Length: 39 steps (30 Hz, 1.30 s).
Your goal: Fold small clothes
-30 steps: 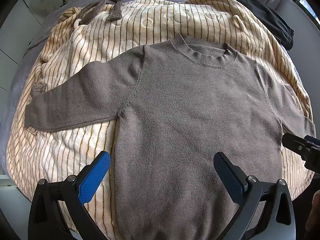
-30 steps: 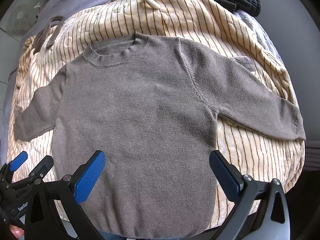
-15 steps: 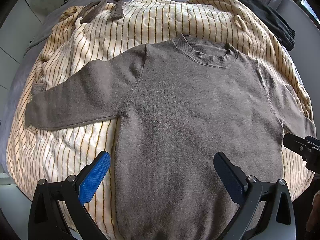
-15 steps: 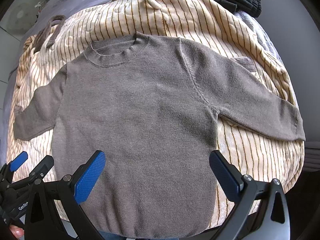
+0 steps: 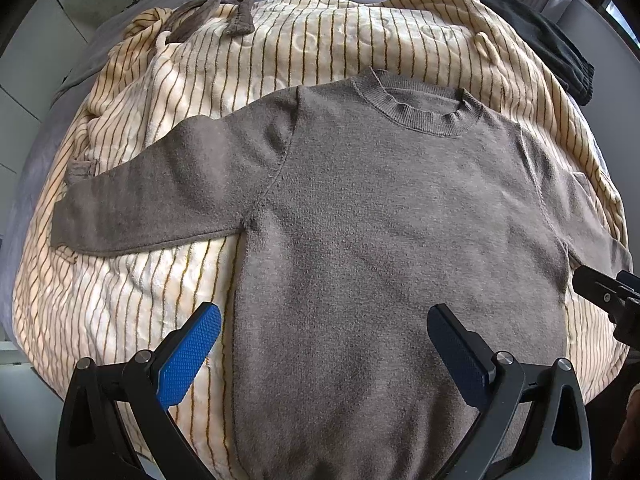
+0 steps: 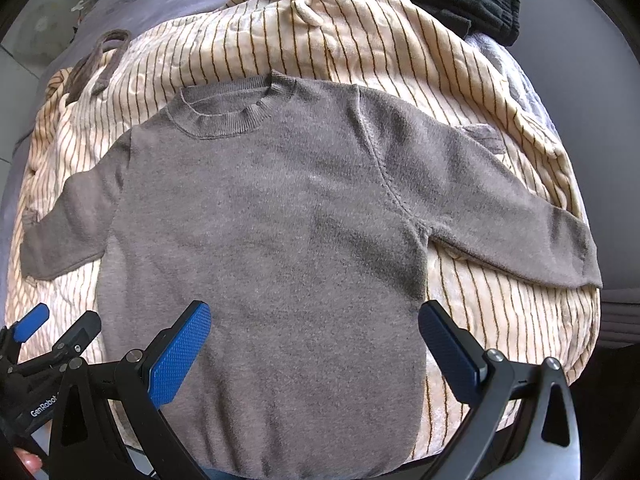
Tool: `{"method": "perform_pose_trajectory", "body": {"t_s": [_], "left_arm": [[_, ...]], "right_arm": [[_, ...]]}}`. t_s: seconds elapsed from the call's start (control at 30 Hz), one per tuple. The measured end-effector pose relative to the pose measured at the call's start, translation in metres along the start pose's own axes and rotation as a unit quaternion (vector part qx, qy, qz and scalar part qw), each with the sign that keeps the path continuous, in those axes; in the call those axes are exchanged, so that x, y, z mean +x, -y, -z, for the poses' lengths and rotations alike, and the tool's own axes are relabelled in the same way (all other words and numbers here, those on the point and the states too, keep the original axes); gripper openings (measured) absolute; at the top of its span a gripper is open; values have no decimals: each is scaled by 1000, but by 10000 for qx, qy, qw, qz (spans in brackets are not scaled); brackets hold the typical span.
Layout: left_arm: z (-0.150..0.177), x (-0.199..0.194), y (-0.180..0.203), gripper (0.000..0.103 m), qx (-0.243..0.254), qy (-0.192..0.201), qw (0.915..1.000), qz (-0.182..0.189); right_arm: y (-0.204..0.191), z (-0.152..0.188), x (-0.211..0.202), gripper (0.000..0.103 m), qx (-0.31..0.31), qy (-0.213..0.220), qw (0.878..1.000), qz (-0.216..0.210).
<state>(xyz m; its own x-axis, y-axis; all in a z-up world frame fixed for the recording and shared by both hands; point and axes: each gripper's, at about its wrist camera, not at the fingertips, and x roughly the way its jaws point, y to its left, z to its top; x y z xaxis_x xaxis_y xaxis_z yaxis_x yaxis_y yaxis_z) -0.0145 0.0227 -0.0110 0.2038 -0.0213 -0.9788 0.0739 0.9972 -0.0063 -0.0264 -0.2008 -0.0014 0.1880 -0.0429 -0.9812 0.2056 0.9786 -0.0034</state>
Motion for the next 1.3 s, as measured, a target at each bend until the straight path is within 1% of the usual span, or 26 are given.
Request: {"method": "perform_pose_trajectory", "body": {"t_s": [0.6,0.73,0.93,1.03,1.13,1.23,1.3], "left_arm": [[1,4,-7,103,-89,-41,9999,51],[3,6,-9,103,-112,-90,9999,84],[3,7,-13,103,-143,-64,9997,172],[5,13,-19,103,-188,-75,9994,297],[8,20,-31,103,-331,-73,9984,460],[11,33,-56,103,-603,-47,9962,629],[12,42,-73,103,-770,-34,9947,679]], "right_arm": [[-3,4,2,103,-62,-15,10000,68],[-5,4,5,103,-47,-65,9999,63],[-11,5,8,103,-85,-95,9999,68],[-12,6,10,103,-1,-113,9999,-57],[-16,10,13,103,21,-149,9994,-315],[-25,16,19,103,-69,-231,9980,-579],[-36,20,24,103,-215,-246,9976,-611]]}}
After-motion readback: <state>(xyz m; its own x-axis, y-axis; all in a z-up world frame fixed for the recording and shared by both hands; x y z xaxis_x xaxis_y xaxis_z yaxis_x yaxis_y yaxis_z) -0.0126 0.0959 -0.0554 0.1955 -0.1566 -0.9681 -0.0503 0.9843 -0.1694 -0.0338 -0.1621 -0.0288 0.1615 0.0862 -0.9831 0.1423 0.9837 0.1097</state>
